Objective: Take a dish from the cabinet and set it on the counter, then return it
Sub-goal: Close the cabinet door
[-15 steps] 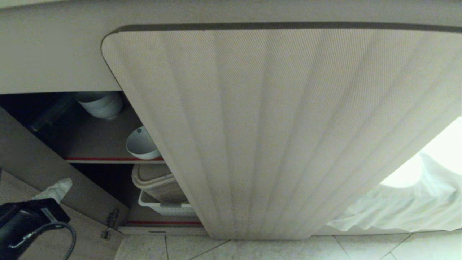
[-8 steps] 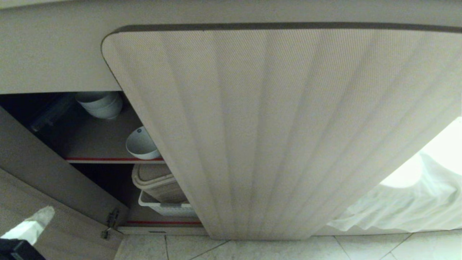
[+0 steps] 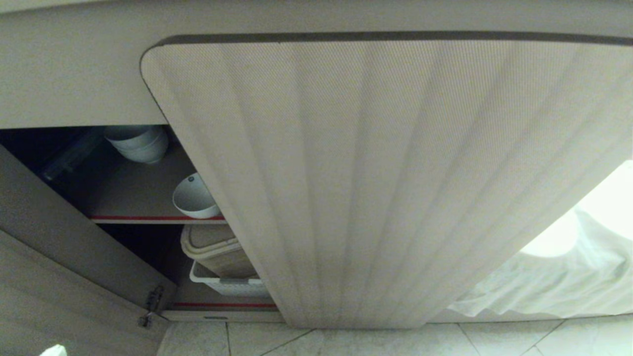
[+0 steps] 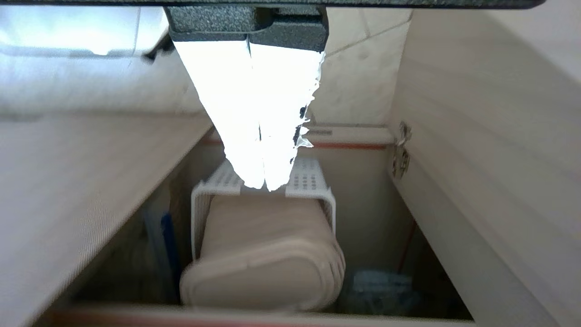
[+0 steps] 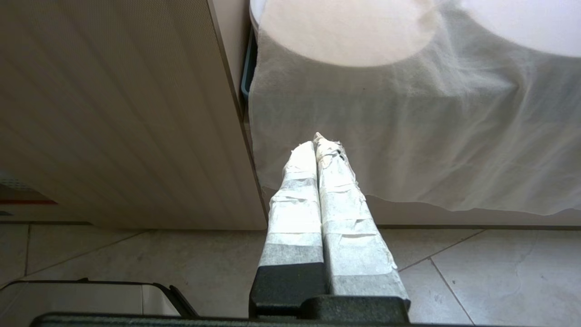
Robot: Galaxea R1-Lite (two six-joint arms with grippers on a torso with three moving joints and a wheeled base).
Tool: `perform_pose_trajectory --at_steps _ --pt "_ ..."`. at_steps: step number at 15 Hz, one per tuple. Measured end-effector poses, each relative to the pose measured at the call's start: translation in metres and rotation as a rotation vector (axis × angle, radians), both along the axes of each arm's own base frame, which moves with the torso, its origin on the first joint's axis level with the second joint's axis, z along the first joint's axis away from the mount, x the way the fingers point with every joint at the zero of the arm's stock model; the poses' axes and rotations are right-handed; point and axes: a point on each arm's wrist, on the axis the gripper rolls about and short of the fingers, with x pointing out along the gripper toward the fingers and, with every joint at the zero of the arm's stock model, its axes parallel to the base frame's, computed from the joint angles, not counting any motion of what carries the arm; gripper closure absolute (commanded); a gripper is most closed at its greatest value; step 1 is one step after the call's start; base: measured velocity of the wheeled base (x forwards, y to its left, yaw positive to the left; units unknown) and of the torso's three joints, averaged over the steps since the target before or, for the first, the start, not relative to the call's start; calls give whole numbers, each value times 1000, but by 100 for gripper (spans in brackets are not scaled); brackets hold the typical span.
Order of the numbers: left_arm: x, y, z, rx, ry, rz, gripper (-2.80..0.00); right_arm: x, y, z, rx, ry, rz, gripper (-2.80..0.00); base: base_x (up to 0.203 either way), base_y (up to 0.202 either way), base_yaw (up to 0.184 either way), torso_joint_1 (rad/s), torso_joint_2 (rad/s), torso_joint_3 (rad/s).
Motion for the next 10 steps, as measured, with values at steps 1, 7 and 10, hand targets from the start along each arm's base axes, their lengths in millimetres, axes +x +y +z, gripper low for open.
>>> perform_pose_trajectory --at_steps 1,7,10 --pt "-5 0 -5 24 2 -5 0 0 0 0 0 0 0 0 0 0 0 0 0 0" --pt "-26 1 -20 95 -85 10 0 0 0 0 0 0 0 0 0 0 0 0 0 0" --pt "-31 1 -21 100 -144 16 0 0 0 0 0 0 0 0 0 0 0 0 0 0"
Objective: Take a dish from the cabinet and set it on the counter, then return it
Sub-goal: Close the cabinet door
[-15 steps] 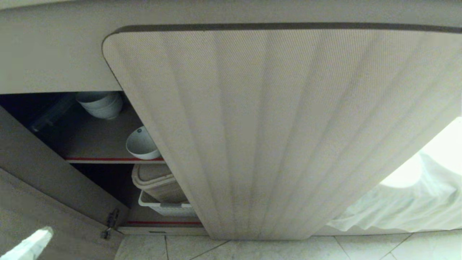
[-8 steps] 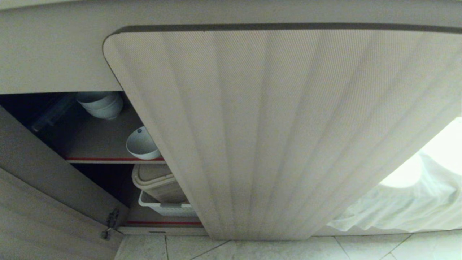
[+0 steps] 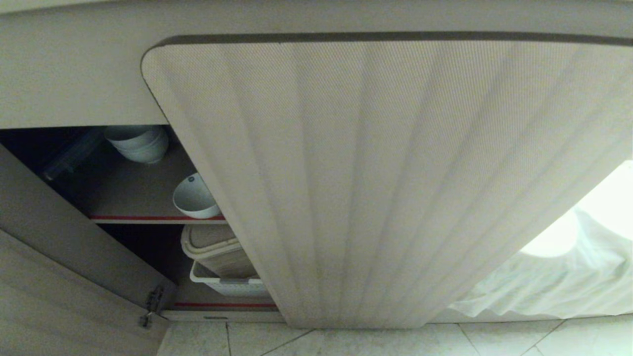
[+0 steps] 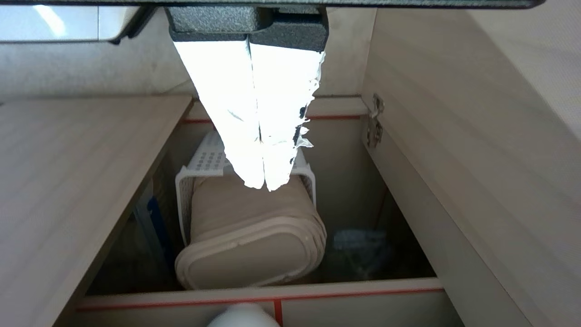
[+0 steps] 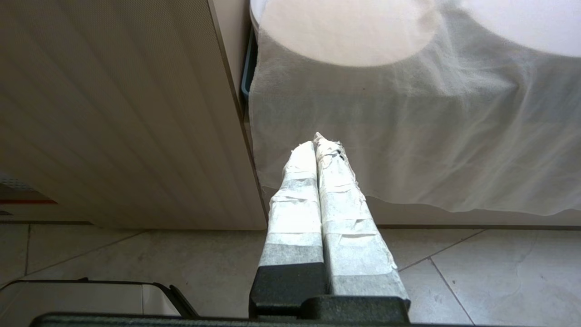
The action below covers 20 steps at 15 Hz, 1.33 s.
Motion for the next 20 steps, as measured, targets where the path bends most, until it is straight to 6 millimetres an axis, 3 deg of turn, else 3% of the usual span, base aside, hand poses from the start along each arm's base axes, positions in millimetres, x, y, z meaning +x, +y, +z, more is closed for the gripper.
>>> perform_pose_trajectory --at_steps 20 --pt "-2 0 0 -12 -24 3 0 0 0 0 0 0 0 0 0 0 0 0 0 0"
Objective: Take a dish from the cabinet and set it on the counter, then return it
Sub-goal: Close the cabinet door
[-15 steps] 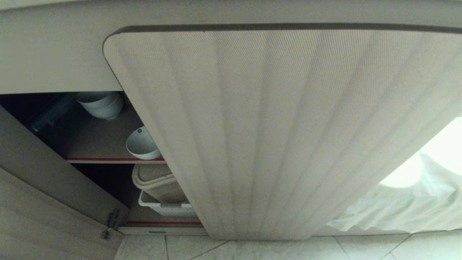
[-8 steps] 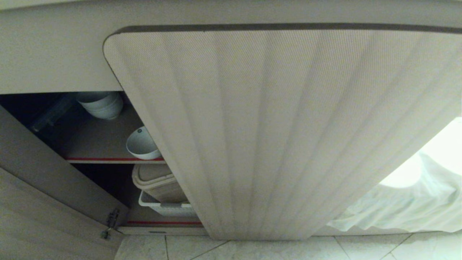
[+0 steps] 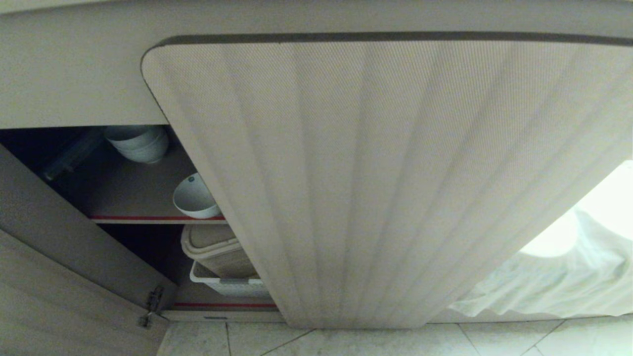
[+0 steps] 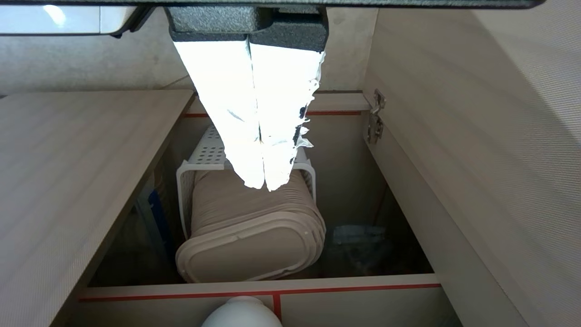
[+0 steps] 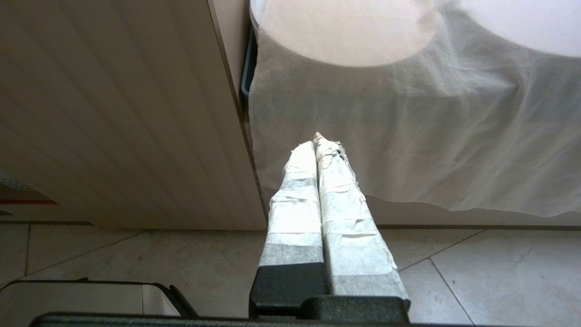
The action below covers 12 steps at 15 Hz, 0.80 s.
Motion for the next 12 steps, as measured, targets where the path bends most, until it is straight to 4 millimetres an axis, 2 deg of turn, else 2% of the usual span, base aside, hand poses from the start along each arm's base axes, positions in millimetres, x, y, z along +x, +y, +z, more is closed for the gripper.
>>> perform_pose_trajectory --at_steps 5,12 --pt "0 0 0 -1 -1 -2 0 0 0 0 0 0 0 0 0 0 0 0 0 0" --pt "0 0 0 -1 -1 -2 0 0 0 0 0 0 0 0 -187 0 -2 2 3 2"
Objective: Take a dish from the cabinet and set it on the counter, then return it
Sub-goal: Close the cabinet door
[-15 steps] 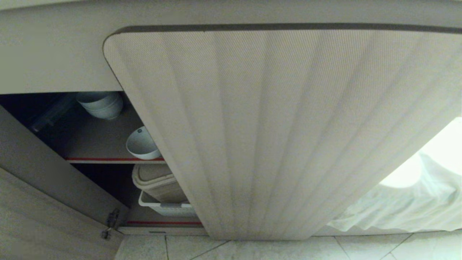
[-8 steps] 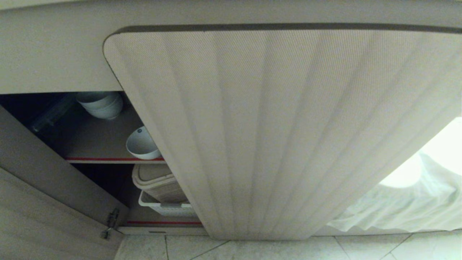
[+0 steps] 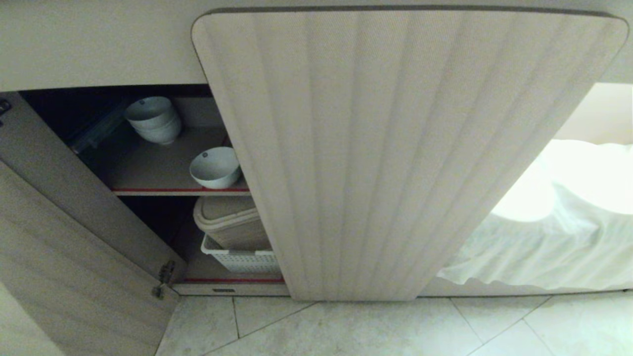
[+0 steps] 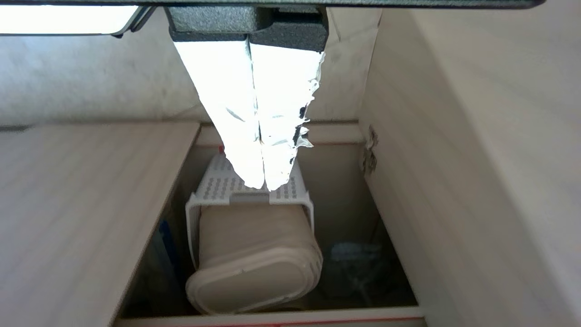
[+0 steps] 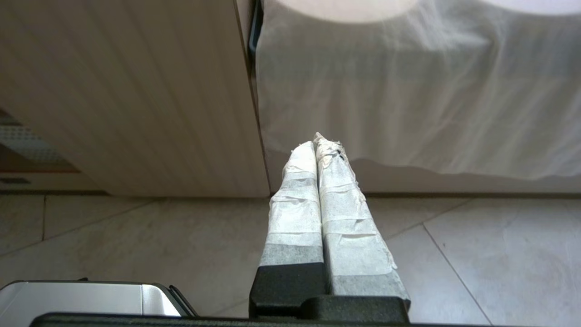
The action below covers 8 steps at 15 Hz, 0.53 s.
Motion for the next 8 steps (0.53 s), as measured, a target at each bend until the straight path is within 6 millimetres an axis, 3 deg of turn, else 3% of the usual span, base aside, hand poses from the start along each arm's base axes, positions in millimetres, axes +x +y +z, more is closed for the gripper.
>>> perform_pose_trajectory --at_steps 8 --pt "0 0 0 1 0 0 0 0 0 0 0 0 0 0 -193 0 0 2 2 4"
